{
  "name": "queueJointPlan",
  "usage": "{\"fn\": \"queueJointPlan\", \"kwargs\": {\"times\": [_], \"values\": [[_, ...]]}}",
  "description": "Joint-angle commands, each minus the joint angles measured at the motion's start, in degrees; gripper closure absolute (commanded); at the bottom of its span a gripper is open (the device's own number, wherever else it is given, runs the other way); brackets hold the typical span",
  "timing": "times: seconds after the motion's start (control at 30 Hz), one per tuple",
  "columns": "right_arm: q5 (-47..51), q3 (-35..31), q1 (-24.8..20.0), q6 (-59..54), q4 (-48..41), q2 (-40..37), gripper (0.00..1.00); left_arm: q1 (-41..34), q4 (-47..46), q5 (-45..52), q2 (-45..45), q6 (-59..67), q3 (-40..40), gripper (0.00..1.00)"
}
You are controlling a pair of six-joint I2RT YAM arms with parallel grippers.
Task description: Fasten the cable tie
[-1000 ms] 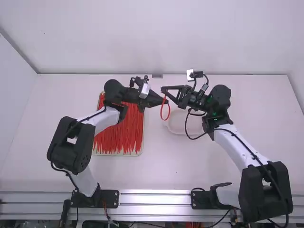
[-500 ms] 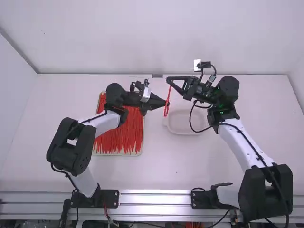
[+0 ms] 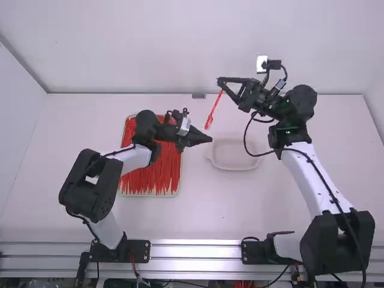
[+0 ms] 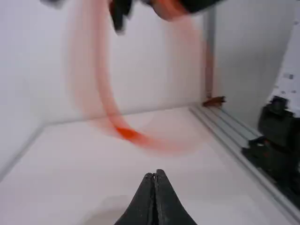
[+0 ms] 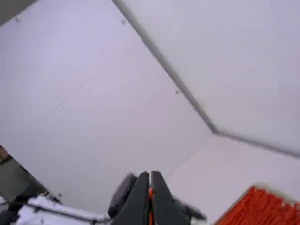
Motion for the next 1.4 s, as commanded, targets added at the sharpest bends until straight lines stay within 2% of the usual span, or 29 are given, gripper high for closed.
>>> {"fn": "queueJointPlan", "kwargs": {"times": [0.0,0.47,0.6,0.8,0.9,0.97,1.1,1.17,1.2,1.37], "values": [[2.82,3.32,-0.35,0.52,0.61,-1.25,1.00,-0.59,0.11,4.09,0.35,0.92,-0.76,0.98],[0.90,3.30,-0.72,-0.66,-3.72,-1.25,1.00,0.57,0.11,4.04,0.35,2.45,-0.76,0.98],[-3.43,3.30,-0.24,-1.18,-6.21,-1.25,1.00,3.23,0.52,3.87,0.35,2.40,-0.76,0.98],[-11.15,3.08,0.55,-1.25,-7.34,-1.25,1.00,11.13,0.94,3.87,0.33,3.23,-0.74,0.98],[-12.07,3.08,1.88,-2.58,-9.99,-1.25,1.00,12.98,4.09,4.07,0.33,-0.02,-0.76,0.90],[-11.65,3.08,3.26,-5.27,-13.09,-1.25,1.00,13.27,9.20,4.09,0.33,-4.35,-0.76,0.78],[-10.34,3.04,5.66,-9.07,-16.61,-1.25,1.00,12.63,18.91,4.09,0.33,-11.69,-0.76,0.66],[-10.40,3.04,6.56,-10.43,-17.20,-1.25,1.00,12.57,20.39,3.91,0.04,-13.29,-0.50,0.40],[-10.34,2.97,7.06,-10.62,-17.20,-1.25,1.00,12.52,20.35,4.17,0.04,-13.35,-0.24,0.33],[-8.15,2.67,8.48,-11.96,-18.08,-1.25,1.00,11.10,20.41,4.31,0.04,-15.50,0.44,0.28]]}}
